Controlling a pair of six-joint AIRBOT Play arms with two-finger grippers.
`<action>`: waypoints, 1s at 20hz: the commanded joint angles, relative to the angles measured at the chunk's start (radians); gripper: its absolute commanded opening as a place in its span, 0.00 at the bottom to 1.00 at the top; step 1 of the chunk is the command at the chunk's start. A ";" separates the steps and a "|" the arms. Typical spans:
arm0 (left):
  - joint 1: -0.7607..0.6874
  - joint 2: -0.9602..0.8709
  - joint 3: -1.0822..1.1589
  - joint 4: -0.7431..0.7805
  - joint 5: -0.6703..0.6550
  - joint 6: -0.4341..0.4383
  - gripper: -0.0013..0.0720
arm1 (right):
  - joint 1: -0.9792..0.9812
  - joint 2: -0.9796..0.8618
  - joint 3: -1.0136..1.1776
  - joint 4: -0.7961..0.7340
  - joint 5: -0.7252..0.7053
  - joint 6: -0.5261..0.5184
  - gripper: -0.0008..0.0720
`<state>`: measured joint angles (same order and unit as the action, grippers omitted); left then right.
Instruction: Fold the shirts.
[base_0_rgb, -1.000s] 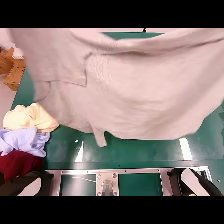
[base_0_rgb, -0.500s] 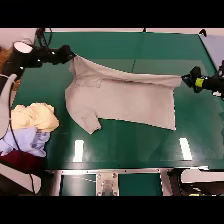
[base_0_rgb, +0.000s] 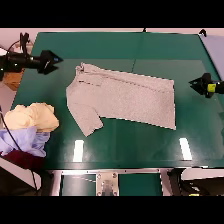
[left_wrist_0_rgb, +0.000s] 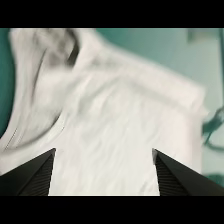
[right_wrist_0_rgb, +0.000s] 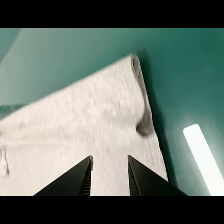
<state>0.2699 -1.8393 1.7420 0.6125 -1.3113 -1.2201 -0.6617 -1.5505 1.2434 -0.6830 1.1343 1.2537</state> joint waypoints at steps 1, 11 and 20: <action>0.042 -0.003 -0.043 0.255 -0.206 -0.076 0.99 | -0.071 0.133 -0.162 -0.079 0.086 0.009 0.37; -0.084 -0.003 -0.339 0.311 -0.135 -0.062 0.99 | -0.158 0.377 -0.620 -0.201 0.056 0.100 0.56; -0.146 -0.003 -0.346 0.264 -0.012 -0.061 0.05 | -0.158 0.377 -0.667 -0.234 0.060 0.127 0.76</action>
<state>0.1310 -1.8431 1.3991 0.8989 -1.3453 -1.2819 -0.8192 -1.1759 0.5865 -0.8890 1.1816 1.3548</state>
